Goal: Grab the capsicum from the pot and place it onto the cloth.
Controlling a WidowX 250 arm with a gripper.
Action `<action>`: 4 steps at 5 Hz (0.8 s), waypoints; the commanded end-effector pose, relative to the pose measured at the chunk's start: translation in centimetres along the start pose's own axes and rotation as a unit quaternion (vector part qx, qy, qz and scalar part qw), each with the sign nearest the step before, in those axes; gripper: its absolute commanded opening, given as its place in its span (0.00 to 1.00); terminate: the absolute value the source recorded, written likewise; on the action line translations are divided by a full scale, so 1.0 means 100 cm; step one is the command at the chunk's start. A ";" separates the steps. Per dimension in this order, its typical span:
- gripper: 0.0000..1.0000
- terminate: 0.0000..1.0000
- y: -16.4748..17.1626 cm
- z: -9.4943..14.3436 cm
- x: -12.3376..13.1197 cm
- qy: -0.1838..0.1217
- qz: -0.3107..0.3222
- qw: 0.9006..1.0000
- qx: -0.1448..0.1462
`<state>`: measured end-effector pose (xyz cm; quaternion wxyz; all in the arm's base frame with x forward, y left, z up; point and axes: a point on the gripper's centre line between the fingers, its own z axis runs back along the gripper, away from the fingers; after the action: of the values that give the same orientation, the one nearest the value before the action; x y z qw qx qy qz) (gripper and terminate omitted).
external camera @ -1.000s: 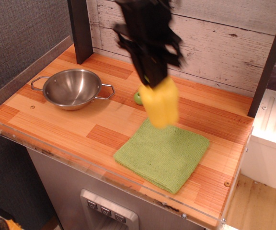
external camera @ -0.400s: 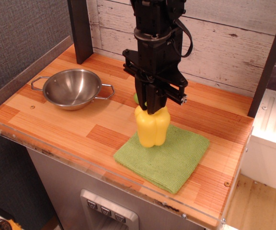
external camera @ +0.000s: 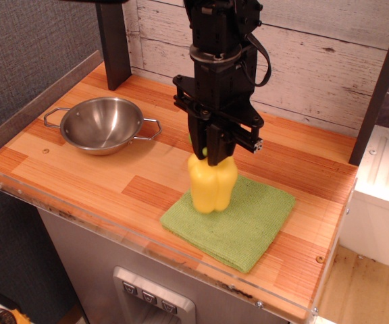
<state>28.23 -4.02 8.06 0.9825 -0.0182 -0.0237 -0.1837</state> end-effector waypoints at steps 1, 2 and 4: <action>1.00 0.00 0.011 0.030 -0.010 -0.037 0.007 0.999 0.013; 1.00 0.00 0.027 0.063 -0.014 -0.079 0.034 0.996 0.036; 1.00 0.00 0.077 0.103 -0.034 -0.108 0.139 0.982 0.070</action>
<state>28.53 4.10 16.78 0.9916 0.0213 -0.1205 -0.0422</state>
